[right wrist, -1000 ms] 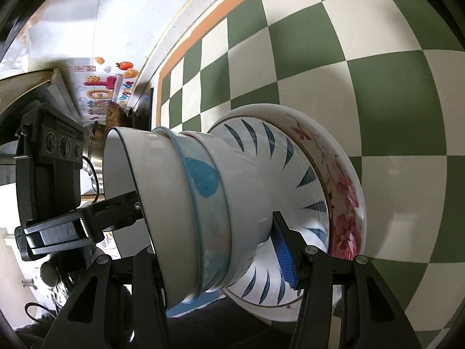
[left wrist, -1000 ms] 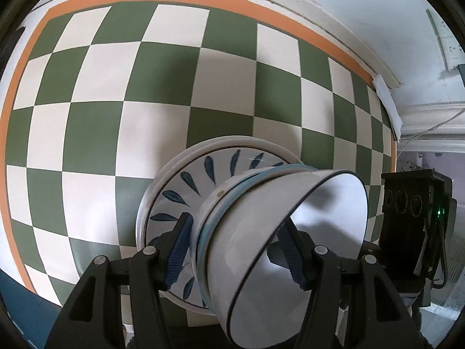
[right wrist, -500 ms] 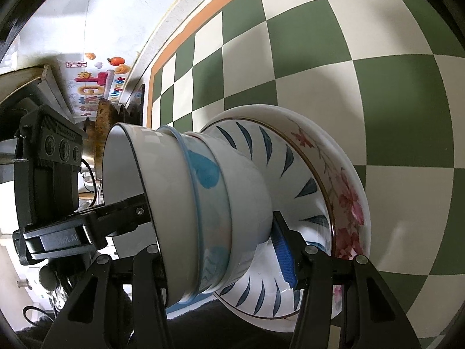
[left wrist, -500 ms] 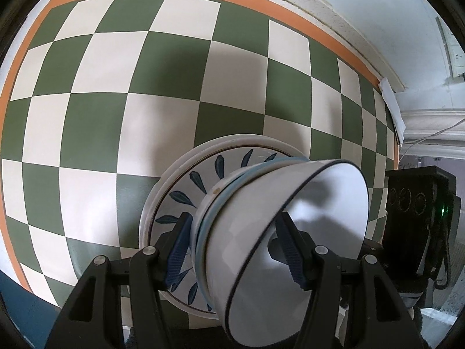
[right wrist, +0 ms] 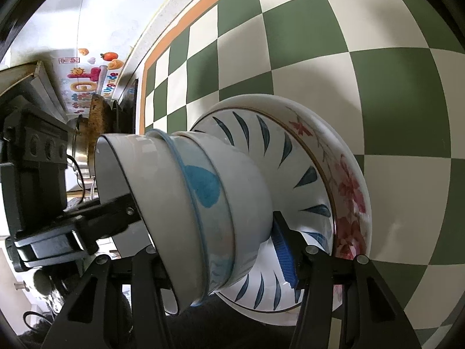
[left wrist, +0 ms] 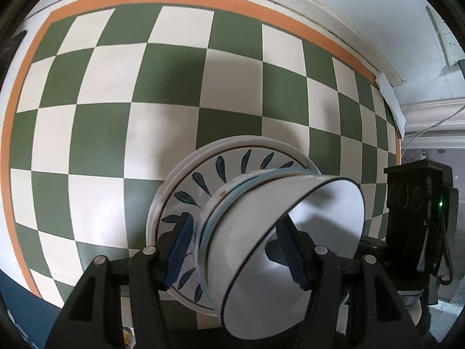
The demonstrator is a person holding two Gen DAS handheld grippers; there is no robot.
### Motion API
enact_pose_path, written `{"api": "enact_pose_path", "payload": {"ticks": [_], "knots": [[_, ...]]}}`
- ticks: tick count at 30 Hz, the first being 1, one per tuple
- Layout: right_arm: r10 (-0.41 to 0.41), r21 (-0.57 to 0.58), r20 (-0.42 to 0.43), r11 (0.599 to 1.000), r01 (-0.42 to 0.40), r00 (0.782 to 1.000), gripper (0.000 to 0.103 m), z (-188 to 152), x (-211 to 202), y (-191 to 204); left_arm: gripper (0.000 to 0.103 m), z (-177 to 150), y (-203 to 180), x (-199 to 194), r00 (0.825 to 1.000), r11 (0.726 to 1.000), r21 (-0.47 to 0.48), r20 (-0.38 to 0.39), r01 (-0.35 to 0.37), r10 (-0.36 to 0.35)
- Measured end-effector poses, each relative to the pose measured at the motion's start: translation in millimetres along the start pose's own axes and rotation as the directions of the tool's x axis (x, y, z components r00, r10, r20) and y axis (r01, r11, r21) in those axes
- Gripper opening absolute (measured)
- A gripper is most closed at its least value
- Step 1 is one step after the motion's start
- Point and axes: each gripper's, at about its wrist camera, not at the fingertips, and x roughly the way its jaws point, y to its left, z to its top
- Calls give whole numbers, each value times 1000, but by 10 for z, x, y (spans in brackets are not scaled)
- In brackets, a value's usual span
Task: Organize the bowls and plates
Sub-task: 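Lower the bowls onto the plate stack and open the left gripper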
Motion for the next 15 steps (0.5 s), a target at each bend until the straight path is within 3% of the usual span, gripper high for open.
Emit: {"api": "enact_pose_path", "payload": {"ticks": [8,15], "knots": [[-44,-13,36,999,45,998,56,-61,-110,62,57,-81,-19,-133,998,999,20,51,-35,34],[-107,-66,152,991,119,983,57,-180,-500,315,57,-265,-97,-392,983,991,54,143,-123,114]]}}
